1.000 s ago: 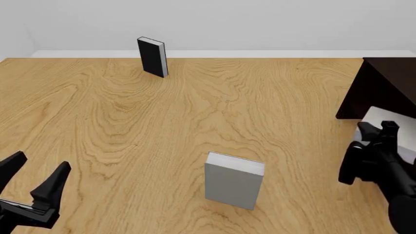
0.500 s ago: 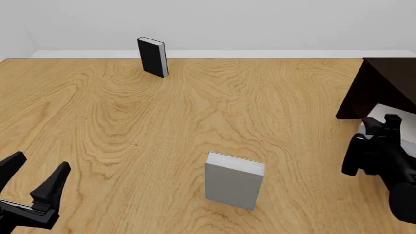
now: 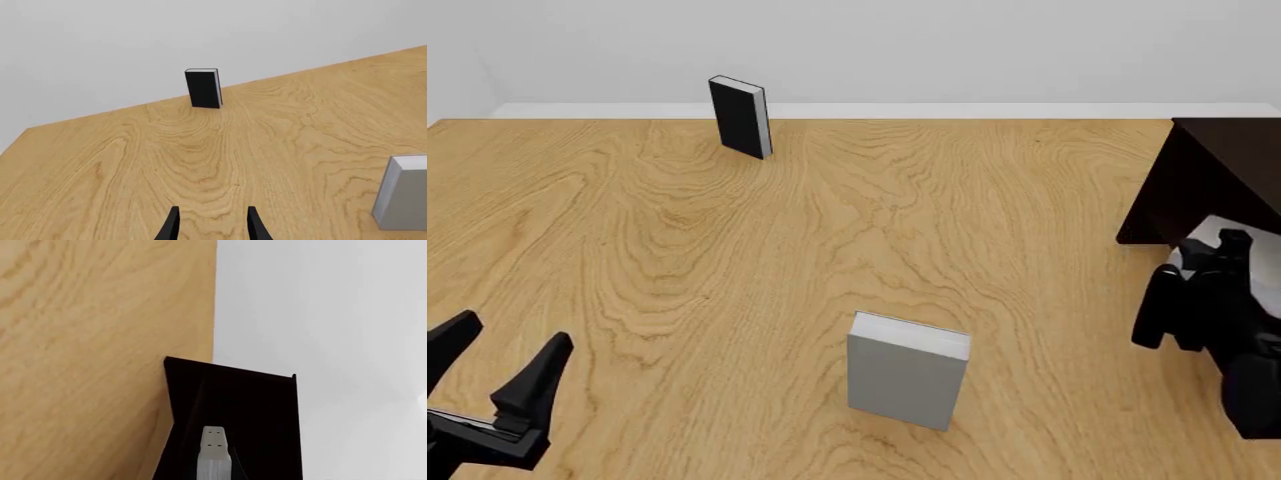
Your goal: Pick up the book on the right and place it on the cabinet shelf.
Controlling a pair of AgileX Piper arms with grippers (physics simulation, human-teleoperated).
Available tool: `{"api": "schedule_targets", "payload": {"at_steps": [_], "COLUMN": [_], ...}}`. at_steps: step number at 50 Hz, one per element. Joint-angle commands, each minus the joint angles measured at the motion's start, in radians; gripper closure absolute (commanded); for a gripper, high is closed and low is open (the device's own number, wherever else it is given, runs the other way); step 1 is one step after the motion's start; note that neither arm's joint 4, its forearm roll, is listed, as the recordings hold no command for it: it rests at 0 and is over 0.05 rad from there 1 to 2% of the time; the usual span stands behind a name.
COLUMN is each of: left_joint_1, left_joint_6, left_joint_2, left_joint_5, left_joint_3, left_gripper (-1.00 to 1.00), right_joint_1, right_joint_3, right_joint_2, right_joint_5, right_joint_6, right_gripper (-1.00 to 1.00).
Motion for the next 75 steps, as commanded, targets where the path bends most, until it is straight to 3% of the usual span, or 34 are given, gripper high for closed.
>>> {"api": "schedule_targets", "payload": {"at_steps": [1, 44, 45, 60, 75], "left_joint_1": [0.002, 0.002, 0.002, 0.001, -0.005], "left_joint_6": [0.006, 0.0, 0.0, 0.001, 0.008], "left_joint_2": [0.005, -0.013, -0.014, -0.03, -0.027], "left_joint_5": [0.0, 0.015, 0.015, 0.028, 0.029], "left_joint_3": [0.0, 0.0, 0.0, 0.0, 0.0], "left_gripper": [-1.0, -1.0, -1.0, -1.0, -1.0], "right_joint_1": [-0.012, -0.009, -0.008, -0.003, 0.022], "right_joint_3": [-0.028, 0.001, 0.003, 0.029, 0.013], "right_joint_2": [0.055, 0.093, 0.092, 0.085, 0.072], "right_joint_5": [-0.039, -0.024, -0.027, -0.033, -0.014], "right_joint_6": [0.04, 0.117, 0.119, 0.147, 0.134], "right_gripper": [1.0, 1.0, -1.0, -1.0, -1.0]}}
